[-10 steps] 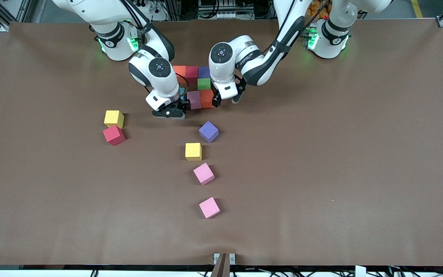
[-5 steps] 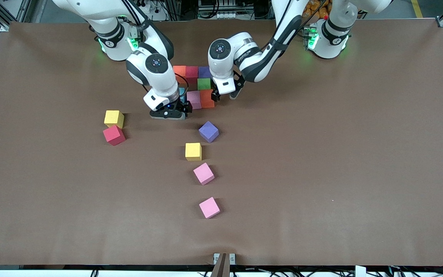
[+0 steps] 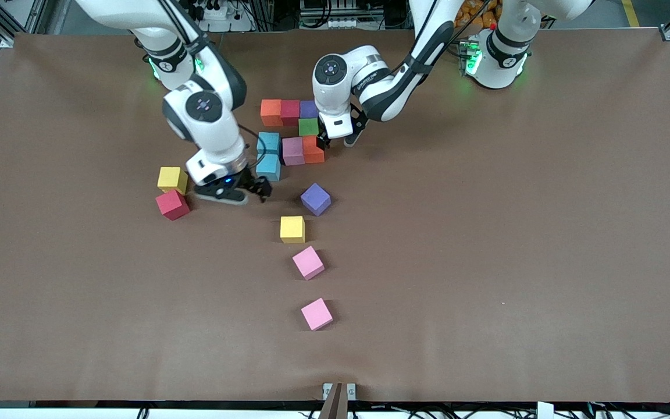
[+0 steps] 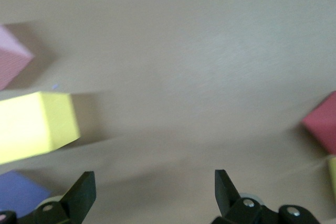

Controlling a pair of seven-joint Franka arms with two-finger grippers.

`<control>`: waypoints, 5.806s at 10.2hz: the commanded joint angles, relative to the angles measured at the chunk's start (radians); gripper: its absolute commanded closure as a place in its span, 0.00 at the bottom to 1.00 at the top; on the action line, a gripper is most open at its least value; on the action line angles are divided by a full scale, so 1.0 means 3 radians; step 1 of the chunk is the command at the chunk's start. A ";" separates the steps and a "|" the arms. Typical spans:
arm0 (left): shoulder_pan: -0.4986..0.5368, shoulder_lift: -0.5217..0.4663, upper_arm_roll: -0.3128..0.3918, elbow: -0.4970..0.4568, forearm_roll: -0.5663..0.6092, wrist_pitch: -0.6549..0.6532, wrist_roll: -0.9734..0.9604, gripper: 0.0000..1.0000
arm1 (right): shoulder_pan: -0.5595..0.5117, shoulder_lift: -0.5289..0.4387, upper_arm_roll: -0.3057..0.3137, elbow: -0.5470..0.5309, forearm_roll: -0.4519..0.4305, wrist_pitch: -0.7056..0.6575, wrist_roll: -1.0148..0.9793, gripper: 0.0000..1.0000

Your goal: Form number 2 with 11 blocks

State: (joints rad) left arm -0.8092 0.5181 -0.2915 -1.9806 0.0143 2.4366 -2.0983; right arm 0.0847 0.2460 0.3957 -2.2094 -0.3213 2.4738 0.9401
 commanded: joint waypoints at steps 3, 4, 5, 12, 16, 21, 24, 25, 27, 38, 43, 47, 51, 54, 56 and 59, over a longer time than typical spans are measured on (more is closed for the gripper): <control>0.0033 0.0062 -0.0015 0.0107 0.0044 0.0110 0.0040 0.00 | -0.0756 0.0008 0.0010 0.0017 -0.0044 -0.0474 -0.1432 0.00; 0.0038 0.0093 -0.0015 0.0138 0.0044 0.0115 0.0040 0.00 | -0.0920 0.0008 0.0005 -0.0008 -0.0044 -0.0469 -0.1851 0.00; 0.0038 0.0093 -0.0015 0.0139 0.0044 0.0121 0.0040 0.00 | -0.1058 0.0028 0.0010 -0.0059 -0.0044 -0.0413 -0.2346 0.00; 0.0426 -0.0080 -0.0010 -0.0015 0.0075 0.0080 0.0723 0.00 | -0.1218 0.0029 0.0000 -0.0495 -0.0064 0.0401 -0.3215 0.00; 0.0759 -0.0050 -0.0010 0.0357 0.0075 0.0075 0.1058 0.00 | -0.1330 0.0074 0.0000 -0.0607 -0.0074 0.0522 -0.3302 0.00; 0.0570 0.0497 0.0010 0.1049 0.0351 0.0070 0.1436 0.00 | -0.1346 0.0146 -0.0015 -0.0668 -0.0074 0.0646 -0.3323 0.64; 0.0575 0.0538 0.0021 0.1115 0.0366 0.0070 0.1446 0.00 | -0.1300 0.0156 -0.0005 -0.0668 -0.0074 0.0641 -0.3246 1.00; 0.0560 0.0553 0.0021 0.1131 0.0351 0.0070 0.1446 0.00 | -0.1269 0.0156 0.0000 -0.0658 -0.0074 0.0641 -0.3216 1.00; 0.0545 0.0711 0.0021 0.1283 0.0351 0.0075 0.1416 0.00 | -0.1015 0.0156 0.0005 -0.0536 -0.0064 0.0595 -0.2824 1.00; 0.0519 0.0850 0.0077 0.1535 0.0326 0.0075 0.1324 0.00 | 0.0311 0.0560 0.0015 0.0078 0.0018 0.0406 -0.0158 1.00; 0.0509 0.0968 0.0077 0.1535 0.0326 0.0080 0.1319 0.00 | 0.0388 0.0601 0.0015 0.0012 -0.0028 0.0390 -0.0193 1.00; 0.0514 0.0993 0.0077 0.1535 0.0315 0.0095 0.1131 0.40 | 0.0377 0.0576 0.0015 -0.0024 -0.0177 0.0217 -0.0183 1.00; 0.0550 0.0896 0.0051 0.1535 0.0305 0.0070 0.1058 0.68 | 0.0362 0.0576 0.0015 -0.0019 -0.0177 0.0206 -0.0168 0.05; 0.0519 0.0855 0.0036 0.1535 0.0121 -0.0119 0.0982 0.68 | 0.0337 0.0489 0.0020 0.0012 -0.0166 0.0206 -0.0158 0.00; 0.0519 0.0825 0.0036 0.1535 0.0116 -0.0191 0.0935 0.68 | 0.0255 0.0295 0.0056 0.0068 -0.0151 0.0206 0.0020 0.00; 0.0519 0.0809 0.0056 0.1632 -0.0303 -0.0196 0.0605 0.68 | -0.0005 0.0131 0.0057 0.0104 -0.0141 0.0206 -0.0004 0.00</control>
State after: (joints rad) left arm -0.6444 0.7824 -0.2814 -1.4997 -0.0397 2.4017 -1.8443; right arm 0.1301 0.3132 0.4011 -2.1678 -0.3500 2.5421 0.9218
